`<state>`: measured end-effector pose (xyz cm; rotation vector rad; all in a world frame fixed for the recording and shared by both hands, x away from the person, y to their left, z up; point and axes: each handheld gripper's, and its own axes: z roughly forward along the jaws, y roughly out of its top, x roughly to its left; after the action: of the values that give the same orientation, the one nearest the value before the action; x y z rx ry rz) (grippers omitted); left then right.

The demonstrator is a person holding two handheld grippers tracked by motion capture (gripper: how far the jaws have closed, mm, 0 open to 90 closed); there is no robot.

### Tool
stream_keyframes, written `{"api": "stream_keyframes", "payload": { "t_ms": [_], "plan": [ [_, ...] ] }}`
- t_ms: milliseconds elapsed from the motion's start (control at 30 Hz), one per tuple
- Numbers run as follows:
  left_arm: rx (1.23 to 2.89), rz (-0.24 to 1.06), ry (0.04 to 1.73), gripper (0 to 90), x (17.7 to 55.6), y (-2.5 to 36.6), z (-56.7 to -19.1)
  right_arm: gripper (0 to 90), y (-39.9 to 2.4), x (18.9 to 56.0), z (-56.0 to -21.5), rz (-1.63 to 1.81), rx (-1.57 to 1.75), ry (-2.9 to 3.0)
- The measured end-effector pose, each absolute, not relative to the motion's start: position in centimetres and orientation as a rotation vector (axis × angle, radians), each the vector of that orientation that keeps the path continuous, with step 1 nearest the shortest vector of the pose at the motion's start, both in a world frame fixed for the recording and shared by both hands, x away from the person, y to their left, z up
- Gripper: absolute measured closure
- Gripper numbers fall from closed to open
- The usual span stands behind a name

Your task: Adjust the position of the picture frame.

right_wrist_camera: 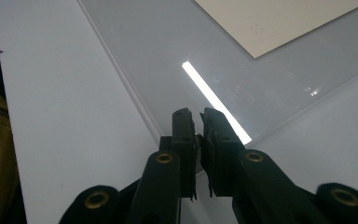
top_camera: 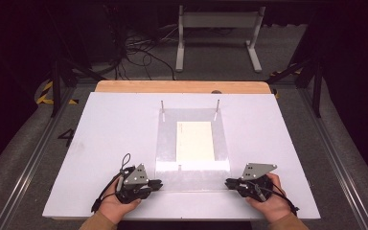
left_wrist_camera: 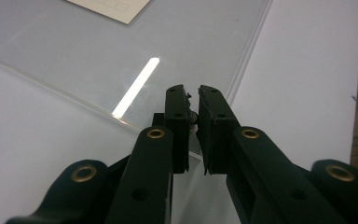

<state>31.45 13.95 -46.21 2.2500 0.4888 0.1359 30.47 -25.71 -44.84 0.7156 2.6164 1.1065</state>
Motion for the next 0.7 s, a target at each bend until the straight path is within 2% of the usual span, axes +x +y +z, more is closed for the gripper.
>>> {"api": "stream_keyframes", "payload": {
  "t_ms": [267, 700],
  "plan": [
    [2.308, 0.048, 0.462, 82.5, 30.4, 14.3, -45.7, 82.9, -25.5, 28.9, -44.7, 1.11, 0.686, 2.679],
    [2.356, 0.001, 0.376, 82.5, 28.1, 14.2, -45.4, 82.8, -25.4, 26.3, -44.4, 1.089, 0.619, 2.752]
  ]
}}
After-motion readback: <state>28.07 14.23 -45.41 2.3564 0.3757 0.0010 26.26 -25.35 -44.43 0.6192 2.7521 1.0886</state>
